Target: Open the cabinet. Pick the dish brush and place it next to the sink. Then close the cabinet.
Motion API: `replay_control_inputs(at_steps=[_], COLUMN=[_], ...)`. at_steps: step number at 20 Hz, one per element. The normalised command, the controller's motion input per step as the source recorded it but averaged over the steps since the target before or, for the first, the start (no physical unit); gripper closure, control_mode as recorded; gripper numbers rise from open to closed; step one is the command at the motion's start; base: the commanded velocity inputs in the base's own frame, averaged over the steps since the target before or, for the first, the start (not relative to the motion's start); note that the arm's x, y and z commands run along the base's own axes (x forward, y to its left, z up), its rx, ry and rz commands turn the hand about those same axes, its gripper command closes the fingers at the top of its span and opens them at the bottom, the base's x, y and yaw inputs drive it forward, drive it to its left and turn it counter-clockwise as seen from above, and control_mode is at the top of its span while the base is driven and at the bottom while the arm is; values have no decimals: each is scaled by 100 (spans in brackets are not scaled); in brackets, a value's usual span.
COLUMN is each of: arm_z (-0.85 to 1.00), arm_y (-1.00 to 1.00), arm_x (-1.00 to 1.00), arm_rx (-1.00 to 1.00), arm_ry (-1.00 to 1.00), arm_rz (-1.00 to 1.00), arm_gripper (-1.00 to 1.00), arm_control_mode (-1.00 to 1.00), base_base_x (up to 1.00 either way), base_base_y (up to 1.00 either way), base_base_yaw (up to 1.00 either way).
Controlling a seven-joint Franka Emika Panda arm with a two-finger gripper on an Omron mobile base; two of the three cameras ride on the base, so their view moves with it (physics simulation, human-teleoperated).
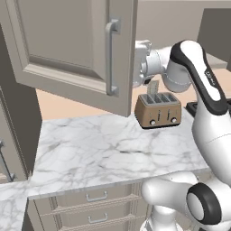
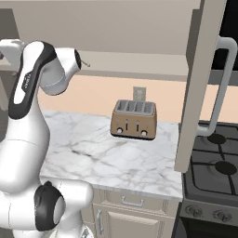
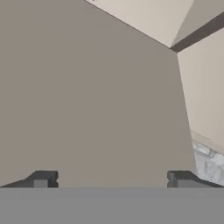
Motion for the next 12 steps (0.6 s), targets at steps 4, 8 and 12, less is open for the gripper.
replay_control_inputs(at_steps=[4, 8, 12], arm_z=[0, 0, 0], arm_y=[46, 46, 60], arm_x=[-15, -31, -38], arm_rx=[0, 0, 0], arm_ry=[0, 0, 0], arm_rz=[12, 9, 9], arm_gripper=[-100, -100, -100], arm_control_mode=[-100, -100, -100], base_base_x=[0, 0, 0], base_base_y=[0, 0, 0], base_base_yaw=[0, 0, 0])
